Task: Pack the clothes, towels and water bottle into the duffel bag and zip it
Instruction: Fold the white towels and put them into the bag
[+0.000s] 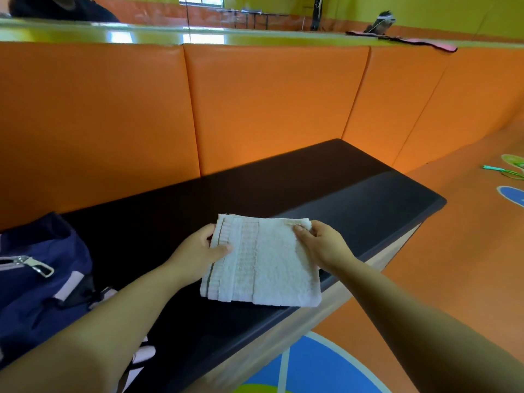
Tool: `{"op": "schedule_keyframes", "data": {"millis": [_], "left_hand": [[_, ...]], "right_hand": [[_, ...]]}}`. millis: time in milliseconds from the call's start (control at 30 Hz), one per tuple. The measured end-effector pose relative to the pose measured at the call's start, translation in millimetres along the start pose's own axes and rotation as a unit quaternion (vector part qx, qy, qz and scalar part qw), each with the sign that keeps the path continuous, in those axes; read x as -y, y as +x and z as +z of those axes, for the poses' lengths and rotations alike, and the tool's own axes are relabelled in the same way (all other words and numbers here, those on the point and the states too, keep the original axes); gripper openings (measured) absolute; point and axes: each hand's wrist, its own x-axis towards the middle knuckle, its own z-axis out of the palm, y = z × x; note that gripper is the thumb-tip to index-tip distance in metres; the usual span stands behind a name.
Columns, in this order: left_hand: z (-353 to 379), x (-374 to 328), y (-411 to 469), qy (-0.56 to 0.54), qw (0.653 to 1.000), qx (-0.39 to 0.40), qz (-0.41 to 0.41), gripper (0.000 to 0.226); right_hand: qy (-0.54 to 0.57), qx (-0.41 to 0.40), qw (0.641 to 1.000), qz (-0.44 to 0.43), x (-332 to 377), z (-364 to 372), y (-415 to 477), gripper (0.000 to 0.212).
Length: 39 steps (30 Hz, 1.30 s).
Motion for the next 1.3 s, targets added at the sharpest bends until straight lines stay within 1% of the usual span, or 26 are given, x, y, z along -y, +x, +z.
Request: {"op": "schedule_keyframes", "data": {"millis": [133,200,300,367,400,433,500,533,567,600,667,700,733,767,833,900,967,1000,1067,1133,1167,1233,1300], "left_hand": [[8,4,12,0.057,0.998,-0.03,0.011,0.02],[11,3,15,0.083,0.995,-0.049,0.015,0.022],[10,0,13,0.163,0.982,-0.093,0.029,0.038],[7,1,8,0.193,0.971,-0.131,0.058,0.053],[6,2,3,0.206,0.964,-0.143,0.086,0.056],[4,2,-2,0.223,0.956,-0.147,0.12,0.053],[0,2,-15,0.262,0.941,-0.113,0.18,0.04],[0,3,-21,0.284,0.936,-0.074,0.192,0.039],[0,2,-27,0.315,0.929,-0.028,0.194,0.048],[0,3,-31,0.35,0.916,0.02,0.193,0.061],[0,7,-36,0.418,0.887,0.086,0.176,0.082],[1,10,-37,0.439,0.877,0.099,0.169,0.086],[2,11,-37,0.446,0.873,0.098,0.17,0.084],[3,13,-38,0.443,0.875,0.088,0.176,0.077],[6,13,-41,0.429,0.882,0.055,0.184,0.062],[10,10,-43,0.415,0.889,0.024,0.191,0.049],[10,2,-47,0.402,0.899,0.009,0.175,0.038],[8,-2,-48,0.394,0.905,0.006,0.159,0.035],[1,-5,-46,0.369,0.923,0.017,0.109,0.036],[-7,-7,-41,0.288,0.955,0.03,0.062,0.033],[-9,-8,-38,0.25,0.967,0.03,0.049,0.031],[-8,-11,-29,0.225,0.973,0.011,0.039,0.025],[-5,-13,-19,0.221,0.975,-0.012,0.027,0.02]], "right_hand": [[-0.044,0.019,0.998,0.034,-10,7,17,0.03],[-0.054,0.017,0.998,0.042,-14,11,22,0.032],[-0.074,-0.009,0.996,0.053,-15,12,22,0.033],[-0.102,-0.035,0.993,0.054,-13,10,17,0.035],[-0.116,-0.054,0.991,0.045,-12,9,14,0.037],[-0.128,-0.076,0.988,0.029,-12,8,10,0.04],[-0.152,-0.117,0.981,-0.034,-13,5,-1,0.04],[-0.161,-0.13,0.975,-0.081,-14,3,-9,0.038],[-0.165,-0.129,0.969,-0.132,-13,0,-17,0.036],[-0.164,-0.108,0.964,-0.18,-12,-2,-26,0.035],[-0.175,-0.011,0.954,-0.244,-10,-7,-45,0.042],[-0.207,0.045,0.943,-0.258,-9,-7,-54,0.048],[-0.248,0.088,0.927,-0.266,-11,-6,-61,0.054],[-0.281,0.11,0.915,-0.268,-13,-4,-66,0.061],[-0.3,0.11,0.913,-0.253,-16,1,-72,0.066],[-0.306,0.085,0.912,-0.258,-15,4,-74,0.059],[-0.302,0.074,0.915,-0.259,-12,3,-73,0.05],[-0.284,0.082,0.924,-0.244,-10,-1,-72,0.047],[-0.223,0.124,0.948,-0.192,-3,-11,-68,0.044],[-0.17,0.167,0.96,-0.147,2,-18,-61,0.041],[-0.156,0.176,0.964,-0.129,4,-20,-56,0.04],[-0.126,0.172,0.973,-0.091,8,-20,-45,0.04],[-0.097,0.155,0.982,-0.052,13,-17,-32,0.045]]}}
